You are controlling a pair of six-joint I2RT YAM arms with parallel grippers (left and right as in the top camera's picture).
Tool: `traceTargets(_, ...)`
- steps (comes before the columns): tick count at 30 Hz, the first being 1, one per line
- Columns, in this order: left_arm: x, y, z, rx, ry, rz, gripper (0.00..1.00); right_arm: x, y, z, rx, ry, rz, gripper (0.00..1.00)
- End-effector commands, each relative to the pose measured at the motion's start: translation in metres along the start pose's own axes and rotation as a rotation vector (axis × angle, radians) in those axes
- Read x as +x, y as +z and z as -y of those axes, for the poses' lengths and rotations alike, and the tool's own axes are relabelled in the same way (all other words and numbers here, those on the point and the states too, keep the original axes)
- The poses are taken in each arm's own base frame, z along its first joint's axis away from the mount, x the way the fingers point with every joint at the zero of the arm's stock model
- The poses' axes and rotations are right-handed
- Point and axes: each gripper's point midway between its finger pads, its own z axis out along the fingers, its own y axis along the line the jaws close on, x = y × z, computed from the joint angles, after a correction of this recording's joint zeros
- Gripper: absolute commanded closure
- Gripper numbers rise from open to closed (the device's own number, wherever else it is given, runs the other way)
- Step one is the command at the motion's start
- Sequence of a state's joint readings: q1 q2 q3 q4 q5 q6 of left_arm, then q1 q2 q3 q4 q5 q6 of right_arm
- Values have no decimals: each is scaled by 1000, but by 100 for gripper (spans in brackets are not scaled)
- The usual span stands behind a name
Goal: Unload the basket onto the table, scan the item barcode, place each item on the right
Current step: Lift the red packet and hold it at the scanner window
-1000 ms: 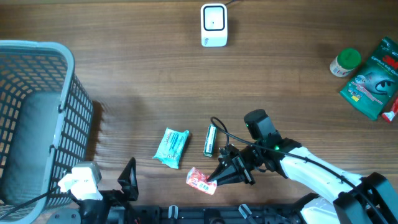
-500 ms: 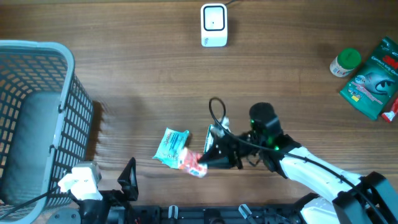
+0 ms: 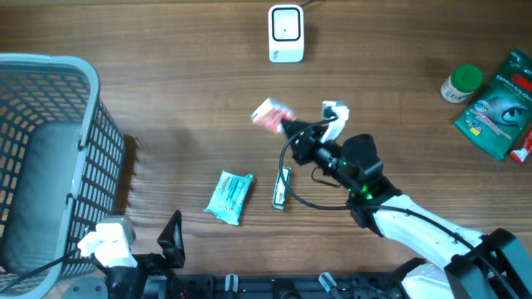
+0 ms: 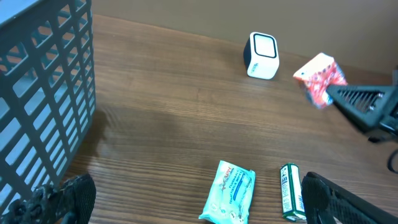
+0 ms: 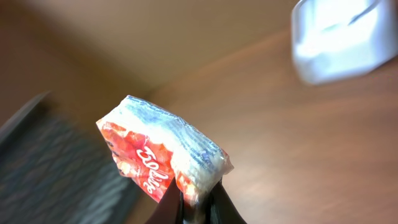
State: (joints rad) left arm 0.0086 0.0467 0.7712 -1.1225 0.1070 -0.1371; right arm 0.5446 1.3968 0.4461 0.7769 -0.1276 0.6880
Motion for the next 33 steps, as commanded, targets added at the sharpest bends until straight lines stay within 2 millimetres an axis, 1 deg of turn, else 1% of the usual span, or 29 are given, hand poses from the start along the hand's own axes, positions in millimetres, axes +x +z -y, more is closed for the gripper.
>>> traceTargets(1,0,-1,2,12,-7,6,0,-84,3,21,296,-289,289,92)
traceTargets(3,0,-1,2,11,-7,6,0,-108,16,13,332,-380,331,94)
traceTargets(5,0,-1,2,12,-7,6,0,-125,41,8,345,-436,347,95)
traceTargets(7,0,-1,2,11,-7,6,0,-136,68,16,384,-453,350,94)
traceTargets(10,0,-1,2,11,-7,6,0,-149,119,42,477,-482,319,92)
traceTargets(14,0,-1,2,12,-7,6,0,-158,168,61,523,-482,257,93)
traceTargets(17,0,-1,2,11,-7,6,0,-165,187,63,504,-473,263,91)
traceTargets(19,0,-1,2,11,-7,6,0,-168,195,66,479,-467,289,90)
traceTargets(22,0,-1,2,11,-7,6,0,-156,201,90,482,-340,289,88)
traceTargets(24,0,-1,2,11,-7,6,0,-141,209,100,442,-279,249,87)
traceTargets(27,0,-1,2,12,-7,6,0,-132,213,111,421,-207,225,87)
traceTargets(29,0,-1,2,11,-7,6,0,-123,215,119,421,-186,196,87)
traceTargets(30,0,-1,2,11,-7,6,0,-115,217,124,428,-184,175,87)
traceTargets(32,0,-1,2,12,-7,6,0,-107,219,129,429,-185,151,87)
traceTargets(33,0,-1,2,11,-7,6,0,-106,219,130,429,-187,147,88)
